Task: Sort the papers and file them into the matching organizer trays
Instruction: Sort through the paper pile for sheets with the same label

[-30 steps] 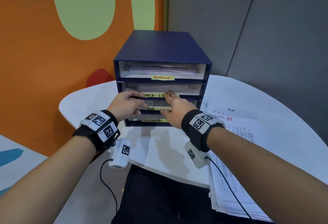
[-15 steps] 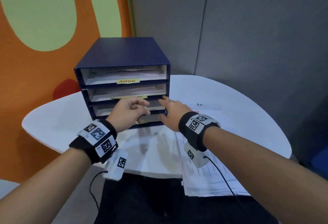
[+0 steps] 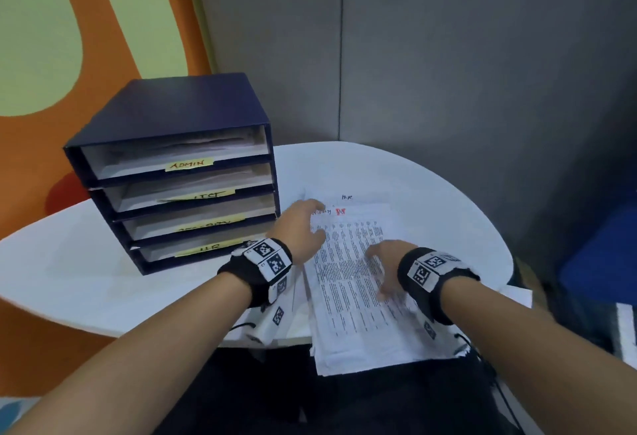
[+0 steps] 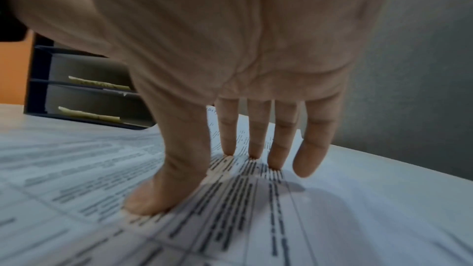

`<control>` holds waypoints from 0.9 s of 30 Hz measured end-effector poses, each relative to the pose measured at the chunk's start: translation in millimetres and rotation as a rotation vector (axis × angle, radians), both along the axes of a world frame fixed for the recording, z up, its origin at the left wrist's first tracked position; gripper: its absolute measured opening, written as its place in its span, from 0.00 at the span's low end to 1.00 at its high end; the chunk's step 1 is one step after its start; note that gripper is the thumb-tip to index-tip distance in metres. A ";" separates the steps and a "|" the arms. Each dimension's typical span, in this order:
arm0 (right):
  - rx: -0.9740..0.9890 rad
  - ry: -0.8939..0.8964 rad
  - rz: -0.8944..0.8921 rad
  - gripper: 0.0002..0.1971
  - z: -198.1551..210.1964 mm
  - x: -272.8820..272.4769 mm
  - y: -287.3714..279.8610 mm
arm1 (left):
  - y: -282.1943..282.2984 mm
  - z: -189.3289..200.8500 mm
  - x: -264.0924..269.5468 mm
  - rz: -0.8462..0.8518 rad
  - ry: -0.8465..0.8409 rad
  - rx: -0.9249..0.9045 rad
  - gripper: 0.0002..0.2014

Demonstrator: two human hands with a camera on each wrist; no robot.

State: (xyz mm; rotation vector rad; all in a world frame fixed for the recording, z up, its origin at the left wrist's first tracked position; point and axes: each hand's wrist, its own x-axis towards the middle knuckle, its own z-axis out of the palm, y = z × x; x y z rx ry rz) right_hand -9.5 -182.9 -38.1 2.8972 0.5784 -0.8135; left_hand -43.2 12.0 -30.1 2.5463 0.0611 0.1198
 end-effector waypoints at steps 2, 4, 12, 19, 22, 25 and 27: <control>-0.019 -0.031 0.023 0.42 -4.4 1.2 2.8 | -3.4 0.9 15.8 0.014 0.027 0.125 0.29; -0.030 -0.045 0.044 0.40 -5.4 1.5 4.9 | -4.2 -0.8 27.2 0.018 0.094 0.244 0.29; 0.028 -0.104 0.018 0.35 -3.6 -0.9 2.6 | 10.3 -6.6 32.8 0.056 0.031 0.394 0.32; -0.016 -0.096 0.027 0.27 3.6 -4.3 6.3 | 13.8 -9.4 37.3 0.029 0.005 0.442 0.31; -0.020 -0.105 0.028 0.20 7.7 -4.9 13.5 | 13.3 -5.1 39.0 -0.023 0.123 0.459 0.40; -0.046 -0.137 0.021 0.24 7.0 -6.8 24.6 | 11.4 -7.0 38.6 -0.067 0.173 0.427 0.35; -0.052 -0.216 0.014 0.34 0.6 -8.5 29.9 | 11.8 -4.0 35.6 -0.037 0.055 0.393 0.23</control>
